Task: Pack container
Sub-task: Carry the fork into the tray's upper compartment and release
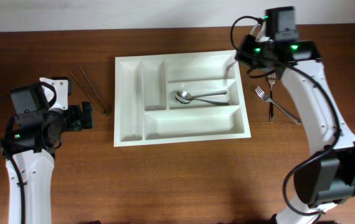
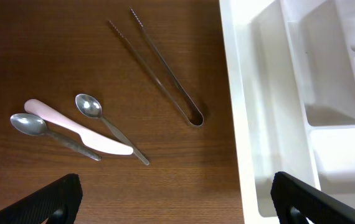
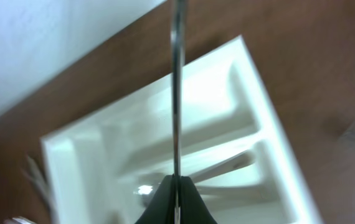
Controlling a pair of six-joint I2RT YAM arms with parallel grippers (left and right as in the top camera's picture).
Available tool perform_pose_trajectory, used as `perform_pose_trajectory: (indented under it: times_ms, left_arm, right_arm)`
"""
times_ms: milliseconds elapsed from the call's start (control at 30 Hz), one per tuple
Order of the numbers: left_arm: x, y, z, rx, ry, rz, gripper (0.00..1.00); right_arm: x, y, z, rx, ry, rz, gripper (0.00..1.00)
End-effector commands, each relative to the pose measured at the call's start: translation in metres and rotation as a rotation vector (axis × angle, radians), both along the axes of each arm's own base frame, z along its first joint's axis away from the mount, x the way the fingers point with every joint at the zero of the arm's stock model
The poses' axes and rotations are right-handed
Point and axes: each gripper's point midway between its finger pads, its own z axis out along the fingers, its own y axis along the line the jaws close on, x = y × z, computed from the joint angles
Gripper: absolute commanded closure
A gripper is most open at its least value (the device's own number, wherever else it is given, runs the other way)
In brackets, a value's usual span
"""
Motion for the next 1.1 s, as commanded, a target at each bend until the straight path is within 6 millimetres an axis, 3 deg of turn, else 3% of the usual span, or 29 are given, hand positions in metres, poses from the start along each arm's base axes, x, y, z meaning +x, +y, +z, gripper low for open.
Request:
perform_pose_trajectory:
  times_ms: [0,167,333,467,600,800,867,1000,1067]
  left_arm:
    - [0.002,0.002,0.006,0.012,-0.013,-0.007,0.01]
    - [0.002,0.002,0.006,0.012,-0.013,-0.007,0.01]
    - [0.002,0.002,0.006,0.012,-0.013,-0.007,0.01]
    - [0.002,0.002,0.006,0.012,-0.013,-0.007,0.01]
    - [0.002,0.002,0.006,0.012,-0.013,-0.007,0.01]
    - [0.002,0.002,0.006,0.012,-0.013,-0.007,0.01]
    - [0.002,0.002,0.006,0.012,-0.013,-0.007,0.01]
    - [0.002,0.002,0.006,0.012,-0.013,-0.007,0.01]
    - [0.002,0.002,0.006,0.012,-0.013,-0.007,0.01]
  right_arm:
    - [0.008,0.013,-0.015,0.203,0.105,-0.337,0.96]
    - [0.022,0.045,-0.032,0.326,0.135,-0.45,0.96]
    - [0.03,0.068,-0.071,0.455,0.244,-0.62,0.96]
    - [0.051,0.081,-0.085,0.515,0.215,-0.61,0.96]
    - [0.061,0.084,-0.102,0.524,0.21,-0.606,0.96]
    - [0.059,0.088,-0.13,0.498,0.26,-0.583,0.96]
    - [0.062,0.089,-0.13,0.46,0.224,-0.515,0.96]
    - [0.08,0.106,-0.101,0.447,0.075,-0.231,0.71]
    - [0.081,0.105,-0.084,0.493,0.063,-0.166,0.69]
